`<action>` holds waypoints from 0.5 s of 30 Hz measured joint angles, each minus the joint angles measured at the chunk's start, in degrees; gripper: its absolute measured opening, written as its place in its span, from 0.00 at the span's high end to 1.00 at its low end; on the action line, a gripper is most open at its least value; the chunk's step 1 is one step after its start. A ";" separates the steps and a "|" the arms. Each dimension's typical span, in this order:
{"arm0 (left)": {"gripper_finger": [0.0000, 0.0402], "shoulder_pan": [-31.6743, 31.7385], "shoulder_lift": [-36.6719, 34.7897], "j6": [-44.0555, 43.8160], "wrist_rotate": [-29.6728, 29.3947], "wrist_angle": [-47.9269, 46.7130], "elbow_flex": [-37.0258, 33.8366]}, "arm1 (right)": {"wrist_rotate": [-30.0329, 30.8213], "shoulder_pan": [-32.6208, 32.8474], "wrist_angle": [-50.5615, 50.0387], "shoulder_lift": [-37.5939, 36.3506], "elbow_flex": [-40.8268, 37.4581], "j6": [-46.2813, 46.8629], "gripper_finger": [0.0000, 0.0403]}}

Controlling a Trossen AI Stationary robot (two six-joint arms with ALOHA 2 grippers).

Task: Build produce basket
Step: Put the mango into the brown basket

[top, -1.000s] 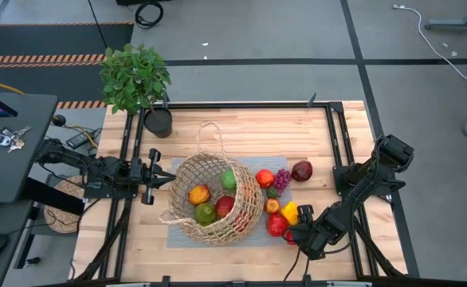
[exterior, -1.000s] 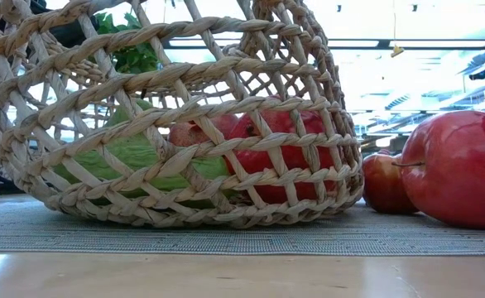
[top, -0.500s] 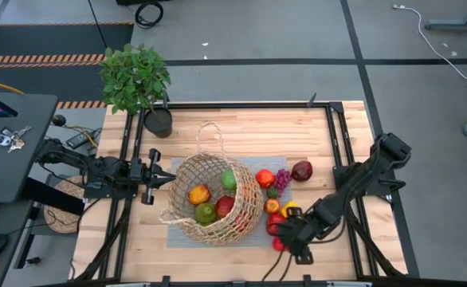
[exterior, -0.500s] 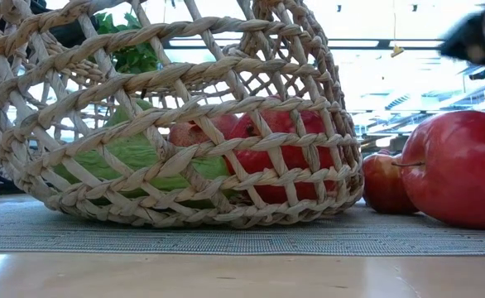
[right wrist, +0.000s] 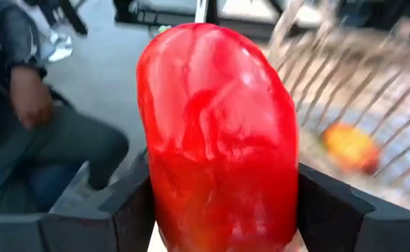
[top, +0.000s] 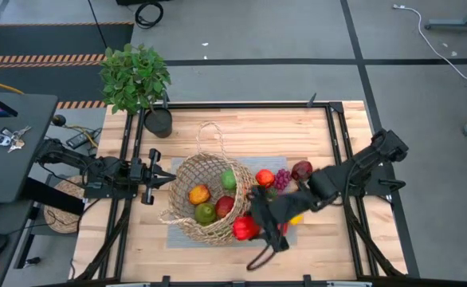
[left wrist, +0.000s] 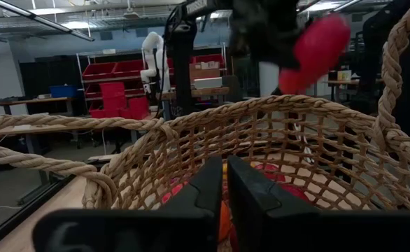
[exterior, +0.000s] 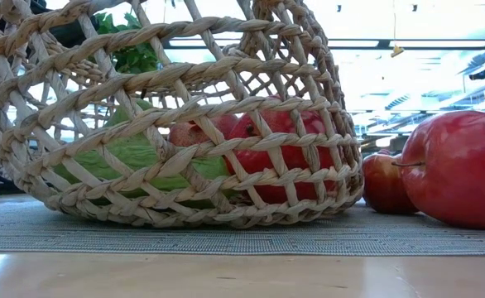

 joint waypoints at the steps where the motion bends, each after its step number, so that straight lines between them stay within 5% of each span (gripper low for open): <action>1: 0.93 0.00 0.02 0.00 0.00 0.00 0.00 | 0.15 -0.79 0.40 0.00 0.89 -0.85 0.29; 15: 0.92 -0.02 0.01 0.00 0.02 0.00 0.01 | 1.05 -11.79 7.41 0.00 2.32 -21.20 0.29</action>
